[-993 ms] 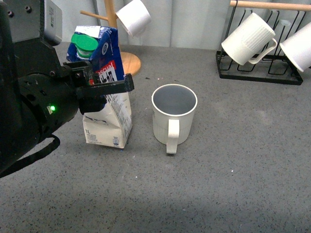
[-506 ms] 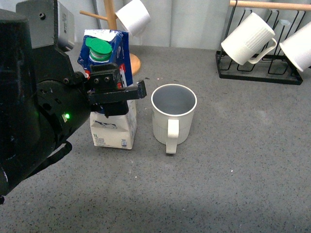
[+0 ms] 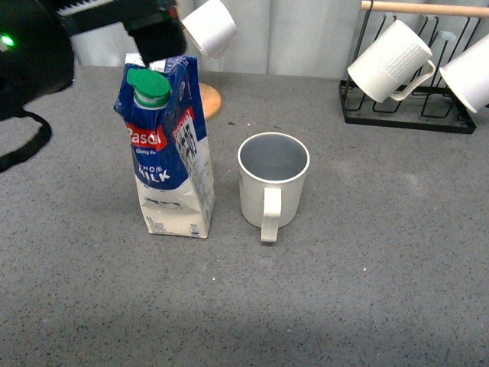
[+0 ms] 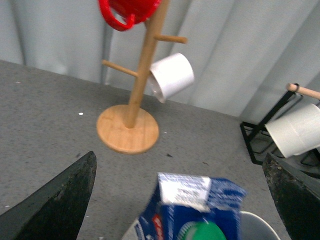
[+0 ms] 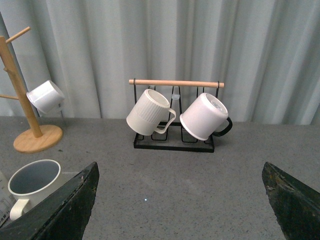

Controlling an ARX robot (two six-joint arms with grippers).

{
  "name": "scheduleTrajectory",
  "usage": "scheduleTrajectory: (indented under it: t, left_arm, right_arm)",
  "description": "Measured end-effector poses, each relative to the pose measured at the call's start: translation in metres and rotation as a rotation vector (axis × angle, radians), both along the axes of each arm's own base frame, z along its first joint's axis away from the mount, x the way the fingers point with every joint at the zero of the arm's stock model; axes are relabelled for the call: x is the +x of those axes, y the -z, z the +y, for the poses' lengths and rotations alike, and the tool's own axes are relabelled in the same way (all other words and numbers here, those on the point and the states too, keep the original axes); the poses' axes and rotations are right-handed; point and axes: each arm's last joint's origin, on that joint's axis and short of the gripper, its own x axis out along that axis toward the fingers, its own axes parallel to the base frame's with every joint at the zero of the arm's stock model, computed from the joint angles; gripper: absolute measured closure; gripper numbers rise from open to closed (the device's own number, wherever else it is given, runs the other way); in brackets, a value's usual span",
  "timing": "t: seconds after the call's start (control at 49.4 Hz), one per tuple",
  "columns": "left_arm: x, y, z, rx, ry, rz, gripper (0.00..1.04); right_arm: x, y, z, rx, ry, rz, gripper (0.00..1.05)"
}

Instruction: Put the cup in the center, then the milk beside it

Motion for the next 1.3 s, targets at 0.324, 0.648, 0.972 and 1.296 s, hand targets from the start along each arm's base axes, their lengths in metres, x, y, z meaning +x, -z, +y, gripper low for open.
scheduleTrajectory:
  t: [0.324, 0.648, 0.972, 1.296]
  left_arm:
    - [-0.021, 0.001, 0.066, 0.164, -0.059, -0.115, 0.33]
    - [-0.072, 0.001, 0.084, 0.237, -0.041, -0.121, 0.89]
    - [-0.107, 0.001, 0.102, 0.247, -0.046, -0.118, 1.01]
    - [-0.128, 0.0, 0.102, 0.247, -0.047, -0.12, 1.01]
  right_arm:
    - [0.0, 0.0, 0.0, 0.0, 0.0, 0.0, 0.09]
    - [0.0, 0.0, 0.0, 0.0, 0.0, 0.0, 0.09]
    - [0.0, 0.0, 0.0, 0.0, 0.0, 0.0, 0.09]
    - [0.0, 0.0, 0.0, 0.0, 0.0, 0.0, 0.09]
